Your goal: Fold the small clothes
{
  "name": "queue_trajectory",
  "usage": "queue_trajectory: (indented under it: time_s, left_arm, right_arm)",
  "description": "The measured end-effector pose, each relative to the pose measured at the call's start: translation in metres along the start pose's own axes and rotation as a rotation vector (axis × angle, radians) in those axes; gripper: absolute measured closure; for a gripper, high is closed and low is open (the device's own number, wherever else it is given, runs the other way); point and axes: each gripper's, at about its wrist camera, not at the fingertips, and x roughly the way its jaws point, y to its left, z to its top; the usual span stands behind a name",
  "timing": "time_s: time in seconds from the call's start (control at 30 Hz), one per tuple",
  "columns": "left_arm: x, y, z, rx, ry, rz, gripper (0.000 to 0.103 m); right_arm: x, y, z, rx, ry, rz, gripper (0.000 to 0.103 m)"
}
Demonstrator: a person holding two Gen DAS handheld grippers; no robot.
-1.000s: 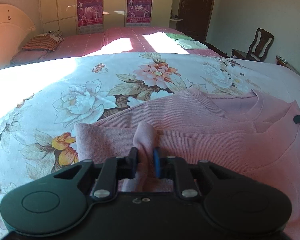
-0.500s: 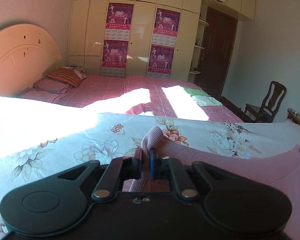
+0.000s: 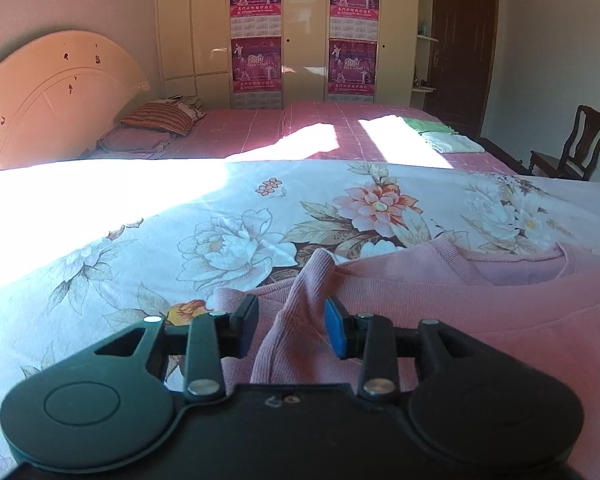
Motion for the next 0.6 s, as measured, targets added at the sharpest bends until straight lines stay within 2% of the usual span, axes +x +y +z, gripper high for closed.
queue_trajectory:
  time_s: [0.07,0.17,0.23,0.3,0.37,0.43,0.5,0.6]
  left_arm:
    - [-0.022,-0.006,-0.004,0.012,-0.010,-0.048,0.066]
    - [-0.049,-0.026,-0.016,0.041,-0.007,-0.118,0.063]
    - [-0.057,-0.043,-0.026,0.052,0.002,-0.164,0.062]
    - [-0.055,-0.061,-0.037,0.084,0.010,-0.173,0.062]
    - [-0.047,-0.068,-0.047,0.100,0.029,-0.141,0.062]
    - [-0.037,-0.059,-0.058,0.079,0.081,-0.104,0.061]
    - [-0.035,-0.041,-0.067,0.023,0.100,-0.093,0.060]
    - [-0.039,-0.025,-0.073,-0.013,0.109,-0.090,0.059]
  right_arm:
    - [-0.021,0.007,-0.002,0.018,-0.016,0.054,0.090]
    - [-0.046,0.035,-0.016,-0.025,-0.008,0.129,0.090]
    - [-0.053,0.059,-0.028,-0.036,0.013,0.183,0.090]
    - [-0.053,0.079,-0.039,-0.052,0.035,0.217,0.090]
    - [-0.050,0.103,-0.054,-0.097,0.058,0.220,0.090]
    - [-0.045,0.111,-0.067,-0.127,0.086,0.201,0.090]
    - [-0.042,0.102,-0.080,-0.134,0.097,0.147,0.090]
    - [-0.045,0.073,-0.092,-0.071,0.093,0.097,0.090]
